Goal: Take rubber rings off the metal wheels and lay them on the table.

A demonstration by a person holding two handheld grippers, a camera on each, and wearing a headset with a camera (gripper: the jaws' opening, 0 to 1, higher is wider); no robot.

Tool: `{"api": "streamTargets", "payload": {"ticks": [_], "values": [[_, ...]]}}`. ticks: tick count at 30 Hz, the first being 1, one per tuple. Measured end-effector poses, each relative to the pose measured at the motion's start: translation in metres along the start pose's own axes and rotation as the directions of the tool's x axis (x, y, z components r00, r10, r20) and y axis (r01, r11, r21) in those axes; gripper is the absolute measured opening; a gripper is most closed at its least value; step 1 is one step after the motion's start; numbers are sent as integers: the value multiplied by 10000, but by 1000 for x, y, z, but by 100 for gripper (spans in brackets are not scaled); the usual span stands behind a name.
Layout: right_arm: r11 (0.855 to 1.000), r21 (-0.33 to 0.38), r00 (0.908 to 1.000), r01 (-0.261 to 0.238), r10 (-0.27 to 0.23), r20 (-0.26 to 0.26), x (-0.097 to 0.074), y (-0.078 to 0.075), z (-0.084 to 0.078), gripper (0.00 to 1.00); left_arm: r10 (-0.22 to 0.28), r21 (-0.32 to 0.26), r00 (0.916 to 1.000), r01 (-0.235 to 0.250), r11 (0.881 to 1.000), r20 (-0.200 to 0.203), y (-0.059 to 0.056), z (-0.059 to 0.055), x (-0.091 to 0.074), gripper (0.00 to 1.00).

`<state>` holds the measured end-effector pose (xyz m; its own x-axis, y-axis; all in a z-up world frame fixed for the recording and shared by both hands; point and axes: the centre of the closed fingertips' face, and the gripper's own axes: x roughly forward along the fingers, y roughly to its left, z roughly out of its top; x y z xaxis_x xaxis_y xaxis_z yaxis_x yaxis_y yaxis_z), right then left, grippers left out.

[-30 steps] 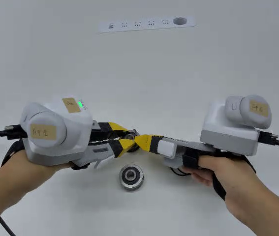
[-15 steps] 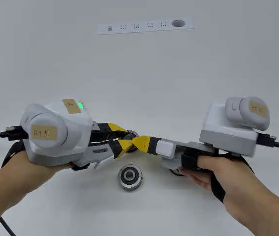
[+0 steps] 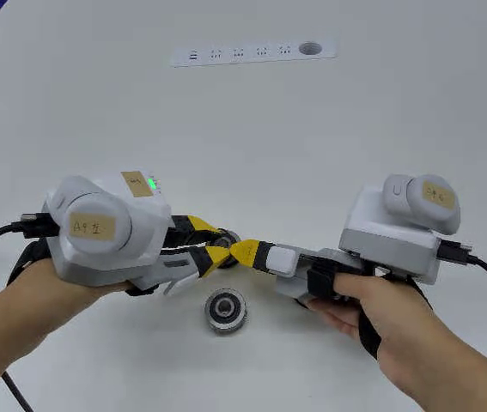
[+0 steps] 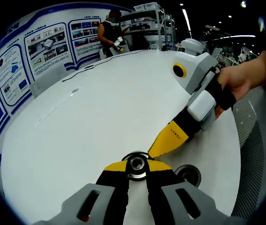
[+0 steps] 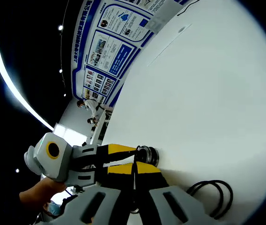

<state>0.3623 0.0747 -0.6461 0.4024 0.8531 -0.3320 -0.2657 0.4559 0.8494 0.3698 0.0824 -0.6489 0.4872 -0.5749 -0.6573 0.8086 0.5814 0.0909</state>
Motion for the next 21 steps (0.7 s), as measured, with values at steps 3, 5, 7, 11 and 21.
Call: {"api": "streamTargets", "payload": {"ticks": [3,5,7,11,21], "values": [[10000,-33,10000,39,-39,-21,1,0,0,1,152,-24,9999,-152,9999,-15,1,-2,-6,18],[10000,-3,10000,22,-22,-10,1,1,0,1,264,-129,9996,-263,9996,67,3,-2,-11,20],[10000,-29,10000,30,-30,-11,2,2,-1,1,429,-205,9990,-427,9989,86,6,-2,-16,20],[10000,-73,10000,-62,62,4,4,6,0,1,726,-367,9973,-721,9967,137,9,-4,-23,20],[9997,-38,9996,-261,261,119,9,15,6,1,1101,-622,9937,-1085,9922,223,11,-7,-38,21]]}}
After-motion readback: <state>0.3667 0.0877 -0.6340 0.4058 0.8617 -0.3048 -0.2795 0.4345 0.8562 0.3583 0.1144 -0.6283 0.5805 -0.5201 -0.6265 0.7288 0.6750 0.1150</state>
